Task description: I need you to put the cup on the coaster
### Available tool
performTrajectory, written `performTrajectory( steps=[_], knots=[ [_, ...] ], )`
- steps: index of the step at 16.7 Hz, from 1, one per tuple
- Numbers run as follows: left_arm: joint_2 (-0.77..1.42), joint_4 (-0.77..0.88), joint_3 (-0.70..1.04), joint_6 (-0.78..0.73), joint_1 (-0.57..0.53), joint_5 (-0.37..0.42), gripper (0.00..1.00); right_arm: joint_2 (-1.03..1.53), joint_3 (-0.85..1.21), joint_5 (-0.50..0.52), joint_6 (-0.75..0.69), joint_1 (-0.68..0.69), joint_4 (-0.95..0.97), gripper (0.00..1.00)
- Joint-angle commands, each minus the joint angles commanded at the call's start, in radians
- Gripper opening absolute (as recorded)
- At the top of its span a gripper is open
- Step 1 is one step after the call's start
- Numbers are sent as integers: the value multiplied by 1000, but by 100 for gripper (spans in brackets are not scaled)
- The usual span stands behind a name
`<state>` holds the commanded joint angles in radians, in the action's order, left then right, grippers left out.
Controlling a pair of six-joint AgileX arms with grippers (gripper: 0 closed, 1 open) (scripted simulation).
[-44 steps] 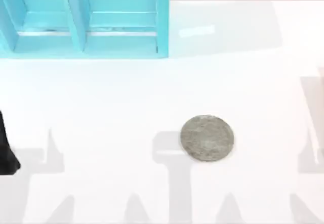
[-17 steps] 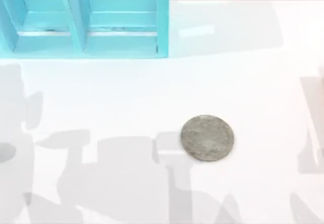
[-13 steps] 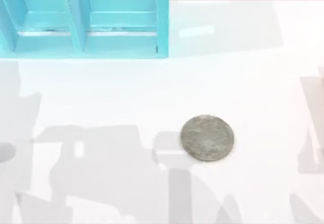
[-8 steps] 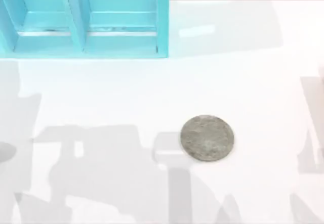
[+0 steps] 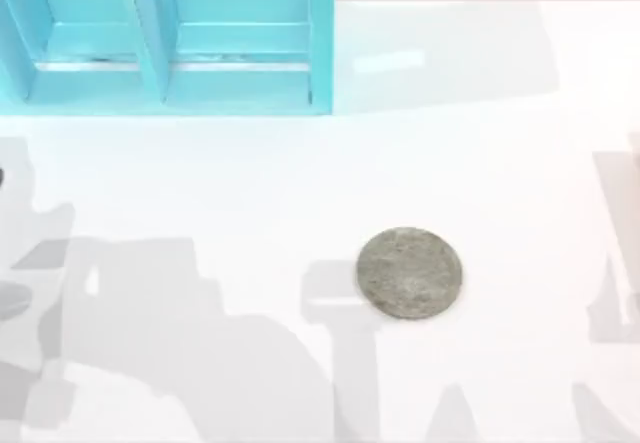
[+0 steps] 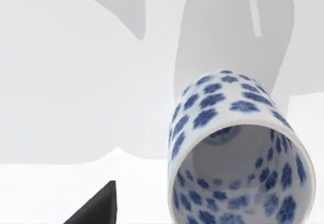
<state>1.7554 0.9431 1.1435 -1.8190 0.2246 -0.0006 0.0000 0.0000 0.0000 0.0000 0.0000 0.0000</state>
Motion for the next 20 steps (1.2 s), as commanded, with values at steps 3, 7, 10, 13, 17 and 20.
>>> performTrajectory(
  steps=[3,7,10,13,17,20],
  knots=[
    [32,-97,-78,-3,2,0,100,0,0,0,0,0,0,100],
    [36,-110,-89,-3,3,0,100,0,0,0,0,0,0,100],
    [36,-110,-89,-3,3,0,85,0,0,0,0,0,0,100],
    [36,-110,-89,-3,3,0,62,0,0,0,0,0,0,100],
    [36,-110,-89,-3,3,0,32,0,0,0,0,0,0,100],
    [36,-110,-89,-3,3,0,10,0,0,0,0,0,0,100]
  ],
)
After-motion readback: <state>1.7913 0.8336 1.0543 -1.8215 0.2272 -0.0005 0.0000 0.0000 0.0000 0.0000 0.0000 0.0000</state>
